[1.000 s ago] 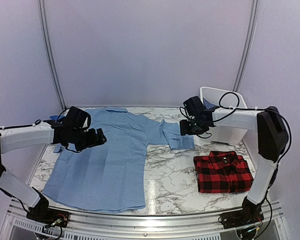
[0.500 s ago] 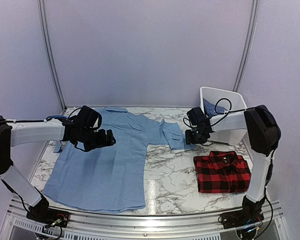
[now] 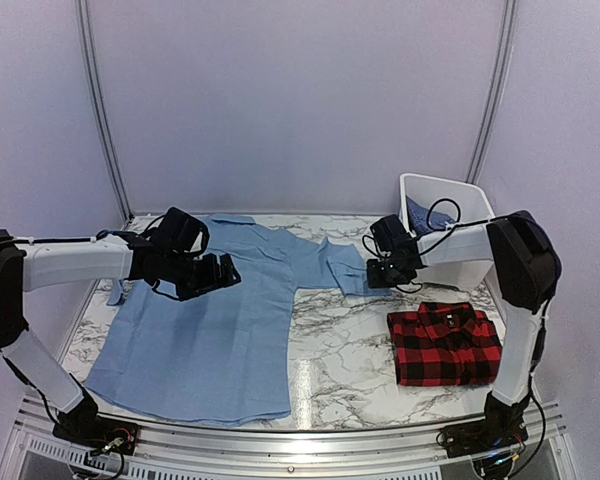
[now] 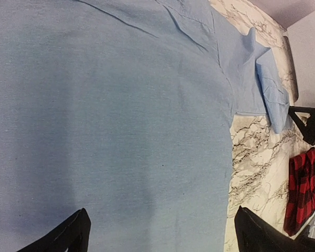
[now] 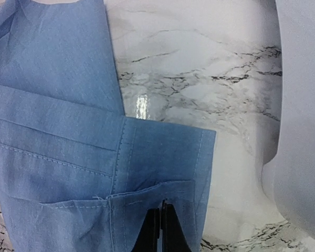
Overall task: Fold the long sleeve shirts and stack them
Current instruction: Pick up the sleeve from the center of the board.
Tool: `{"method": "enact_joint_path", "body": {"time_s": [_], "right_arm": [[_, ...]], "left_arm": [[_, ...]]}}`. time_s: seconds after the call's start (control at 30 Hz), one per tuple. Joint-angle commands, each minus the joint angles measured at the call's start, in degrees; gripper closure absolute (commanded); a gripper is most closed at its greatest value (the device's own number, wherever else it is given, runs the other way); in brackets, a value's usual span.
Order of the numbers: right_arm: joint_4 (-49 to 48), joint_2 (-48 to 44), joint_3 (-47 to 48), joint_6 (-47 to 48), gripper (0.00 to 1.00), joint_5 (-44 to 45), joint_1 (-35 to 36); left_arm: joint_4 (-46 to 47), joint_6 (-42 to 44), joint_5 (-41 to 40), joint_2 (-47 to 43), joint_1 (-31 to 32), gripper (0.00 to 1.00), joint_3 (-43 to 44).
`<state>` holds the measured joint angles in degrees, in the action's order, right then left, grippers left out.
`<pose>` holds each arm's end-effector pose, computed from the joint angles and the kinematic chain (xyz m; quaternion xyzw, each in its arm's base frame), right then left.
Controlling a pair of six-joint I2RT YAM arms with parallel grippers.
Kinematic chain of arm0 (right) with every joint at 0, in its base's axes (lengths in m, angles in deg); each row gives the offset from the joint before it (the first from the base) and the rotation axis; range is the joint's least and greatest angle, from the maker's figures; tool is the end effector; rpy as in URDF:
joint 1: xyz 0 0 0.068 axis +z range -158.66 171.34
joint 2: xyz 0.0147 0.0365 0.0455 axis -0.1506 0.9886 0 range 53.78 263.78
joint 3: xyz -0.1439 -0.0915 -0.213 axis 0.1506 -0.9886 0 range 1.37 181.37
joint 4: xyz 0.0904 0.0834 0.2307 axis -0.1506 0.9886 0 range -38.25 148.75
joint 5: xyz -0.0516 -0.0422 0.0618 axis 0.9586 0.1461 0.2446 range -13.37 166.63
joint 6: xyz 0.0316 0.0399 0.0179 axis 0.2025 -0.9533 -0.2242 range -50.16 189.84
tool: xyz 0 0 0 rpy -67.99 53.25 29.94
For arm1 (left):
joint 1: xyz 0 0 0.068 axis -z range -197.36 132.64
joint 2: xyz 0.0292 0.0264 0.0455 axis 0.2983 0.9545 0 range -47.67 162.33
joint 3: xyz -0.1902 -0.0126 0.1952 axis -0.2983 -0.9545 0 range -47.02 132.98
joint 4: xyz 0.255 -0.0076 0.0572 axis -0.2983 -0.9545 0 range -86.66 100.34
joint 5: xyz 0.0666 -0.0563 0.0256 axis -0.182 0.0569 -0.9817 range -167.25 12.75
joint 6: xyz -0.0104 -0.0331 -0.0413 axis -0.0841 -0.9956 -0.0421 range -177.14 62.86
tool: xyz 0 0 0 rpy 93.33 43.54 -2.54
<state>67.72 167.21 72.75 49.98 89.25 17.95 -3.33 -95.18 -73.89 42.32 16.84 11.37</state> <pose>0.3653 0.1743 0.1440 -0.0260 0.9556 0.0109 0.2933 0.2777 -0.1911 0.2224 -0.0199 0.9242 -0.2461 0.2913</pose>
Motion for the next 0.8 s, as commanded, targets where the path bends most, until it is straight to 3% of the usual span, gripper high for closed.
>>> {"method": "enact_joint_path", "body": {"time_s": [0.0, 0.17, 0.3, 0.43, 0.57, 0.77], "right_arm": [[3.2, -4.6, 4.5, 1.2, 1.0, 0.8, 1.3], [3.0, -7.7, 9.3, 3.2, 1.0, -0.6, 5.6], [0.6, -7.7, 11.9, 2.9, 1.0, -9.7, 8.5], [4.9, -5.5, 15.7, 2.5, 1.0, -5.8, 9.6], [7.9, -5.7, 11.8, 0.3, 0.84, -2.8, 6.8], [5.7, -5.6, 5.1, -1.5, 0.7, -1.9, 2.8]], "left_arm": [[3.0, -2.9, 4.3, -0.7, 0.1, 0.01, 0.8], [8.3, -5.6, 9.7, -1.6, 0.2, 0.01, -0.5], [12.7, -5.9, 13.3, -1.9, 0.2, 0.01, -1.4], [15.0, -6.5, 14.0, -1.6, 0.2, 0.01, -2.2], [16.0, -7.1, 14.8, -1.6, 0.2, 0.01, -3.1], [16.0, -7.1, 15.1, -1.7, 0.2, 0.01, -3.5]]}}
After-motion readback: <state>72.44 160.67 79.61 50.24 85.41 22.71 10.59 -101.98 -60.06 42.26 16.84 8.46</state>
